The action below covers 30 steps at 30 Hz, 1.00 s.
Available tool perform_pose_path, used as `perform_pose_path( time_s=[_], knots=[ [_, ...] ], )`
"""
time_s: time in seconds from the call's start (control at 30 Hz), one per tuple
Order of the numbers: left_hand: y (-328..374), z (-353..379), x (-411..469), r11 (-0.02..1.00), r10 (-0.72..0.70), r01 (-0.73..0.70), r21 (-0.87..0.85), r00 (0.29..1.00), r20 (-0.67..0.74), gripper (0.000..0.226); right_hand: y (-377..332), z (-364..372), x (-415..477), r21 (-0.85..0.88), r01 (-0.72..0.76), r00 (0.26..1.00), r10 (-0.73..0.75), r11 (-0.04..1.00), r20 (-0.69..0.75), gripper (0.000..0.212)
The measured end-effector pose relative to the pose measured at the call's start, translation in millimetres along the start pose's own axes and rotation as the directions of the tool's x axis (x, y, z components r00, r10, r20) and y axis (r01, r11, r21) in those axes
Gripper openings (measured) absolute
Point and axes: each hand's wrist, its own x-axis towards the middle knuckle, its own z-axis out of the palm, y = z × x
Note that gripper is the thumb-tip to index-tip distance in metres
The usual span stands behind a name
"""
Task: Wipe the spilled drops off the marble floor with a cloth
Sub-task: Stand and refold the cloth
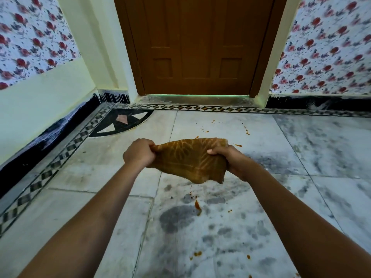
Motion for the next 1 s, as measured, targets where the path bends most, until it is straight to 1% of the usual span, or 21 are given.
perform_pose_path(
  time_s=[0.03, 0.07, 0.1, 0.13, 0.17, 0.2, 0.23, 0.3, 0.33, 0.37, 0.4, 0.43, 0.47, 0.5, 0.57, 0.63, 0.7, 0.8, 0.87, 0.9, 1.0],
  knots=[
    [1.0, 7.4, -2.4, 0.994, -0.015, 0.011, -0.109, 0.999, -0.032, 0.016, -3.7, 4.8, 0.0, 0.029, 0.002, 1.0, -0.002, 1.0, 0.012, 0.04],
    [2.4, 12.8, -4.8, 0.966, -0.03, 0.026, -0.258, 0.999, -0.012, 0.014, -9.2, 9.2, -1.8, 0.058, 0.003, 1.0, -0.005, 0.998, 0.031, 0.042],
    [2.0, 17.9, -5.6, 0.907, -0.029, 0.046, -0.419, 0.998, 0.048, 0.013, -14.7, 12.9, -4.3, 0.094, -0.001, 0.999, -0.004, 0.996, 0.049, 0.043],
    [0.8, 19.5, -7.6, 0.822, 0.0, 0.075, -0.565, 0.991, 0.132, 0.013, -19.8, 15.9, -7.6, 0.129, -0.011, 0.997, 0.001, 0.992, 0.078, 0.046],
    [-1.3, 18.0, -9.0, 0.719, 0.07, 0.101, -0.687, 0.974, 0.217, 0.015, -24.6, 17.8, -10.5, 0.153, -0.018, 0.993, -0.001, 0.988, 0.118, 0.05],
    [-3.5, 13.6, -12.5, 0.61, 0.17, 0.127, -0.782, 0.943, 0.286, 0.019, -29.2, 19.2, -13.7, 0.166, -0.021, 0.984, -0.009, 0.986, 0.177, 0.056],
    [-6.7, 9.2, -14.4, 0.483, 0.284, 0.151, -0.863, 0.905, 0.318, 0.023, -33.7, 19.8, -16.3, 0.172, -0.023, 0.968, -0.021, 0.985, 0.249, 0.063],
    [-11.5, -1.7, -18.4, 0.2, 0.499, 0.24, -0.95, 0.809, 0.31, 0.029, -42.2, 18.6, -19.0, 0.163, -0.03, 0.915, -0.038, 0.986, 0.401, 0.077],
    [-10.8, -8.8, -20.4, 0.112, 0.568, 0.299, -0.948, 0.764, 0.308, 0.038, -48.2, 19.6, -21.4, 0.134, -0.021, 0.888, -0.043, 0.991, 0.457, 0.076],
    [-8.0, -18.0, -24.8, 0.071, 0.619, 0.322, -0.944, 0.728, 0.295, 0.045, -53.7, 22.2, -24.2, 0.091, 0.006, 0.87, -0.05, 0.996, 0.491, 0.068],
    [-2.4, -27.9, -29.1, 0.087, 0.649, 0.306, -0.948, 0.705, 0.287, 0.042, -58.8, 26.2, -26.6, 0.043, 0.052, 0.863, -0.066, 0.998, 0.5, 0.054],
    [4.6, -35.4, -32.0, 0.157, 0.653, 0.24, -0.958, 0.703, 0.283, 0.029, -62.1, 30.6, -27.3, 0.009, 0.102, 0.871, -0.094, 0.995, 0.483, 0.041],
    [12.2, -42.1, -34.1, 0.235, 0.642, 0.157, -0.959, 0.716, 0.275, 0.01, -63.5, 34.3, -26.5, -0.01, 0.152, 0.885, -0.132, 0.988, 0.448, 0.033],
    [19.0, -48.5, -34.9, 0.3, 0.615, 0.088, -0.95, 0.743, 0.263, 0.008, -63.5, 37.6, -24.4, -0.023, 0.204, 0.896, -0.176, 0.979, 0.408, 0.027],
    [26.6, -53.7, -29.7, 0.361, 0.569, 0.018, -0.932, 0.788, 0.236, 0.018, -60.2, 42.6, -18.8, -0.07, 0.313, 0.897, -0.271, 0.947, 0.35, 0.021],
    [30.6, -51.4, -24.5, 0.433, 0.482, -0.011, -0.901, 0.848, 0.221, 0.02, -56.6, 45.0, -13.6, -0.161, 0.403, 0.89, -0.344, 0.901, 0.301, 0.023],
    [32.5, -46.4, -21.3, 0.481, 0.362, 0.024, -0.876, 0.905, 0.223, 0.018, -51.4, 48.5, -9.4, -0.207, 0.453, 0.883, -0.404, 0.867, 0.239, 0.028],
    [36.6, -39.6, -21.1, 0.484, 0.253, 0.091, -0.87, 0.937, 0.239, 0.012, -43.1, 55.8, -6.5, -0.234, 0.481, 0.876, -0.455, 0.845, 0.159, 0.036],
    [37.7, -38.5, -24.1, 0.477, 0.26, 0.101, -0.873, 0.933, 0.25, 0.008, -39.7, 57.4, -3.8, -0.238, 0.474, 0.88, -0.457, 0.848, 0.126, 0.044],
    [36.9, -37.9, -26.0, 0.444, 0.279, 0.118, -0.888, 0.924, 0.262, 0.012, -39.0, 56.9, -3.0, -0.23, 0.466, 0.884, -0.454, 0.854, 0.109, 0.049],
    [31.3, -37.5, -30.2, 0.252, 0.355, 0.277, -0.927, 0.865, 0.355, 0.028, -37.4, 52.6, 0.1, -0.26, 0.423, 0.905, -0.419, 0.868, 0.073, 0.07]
  ],
)
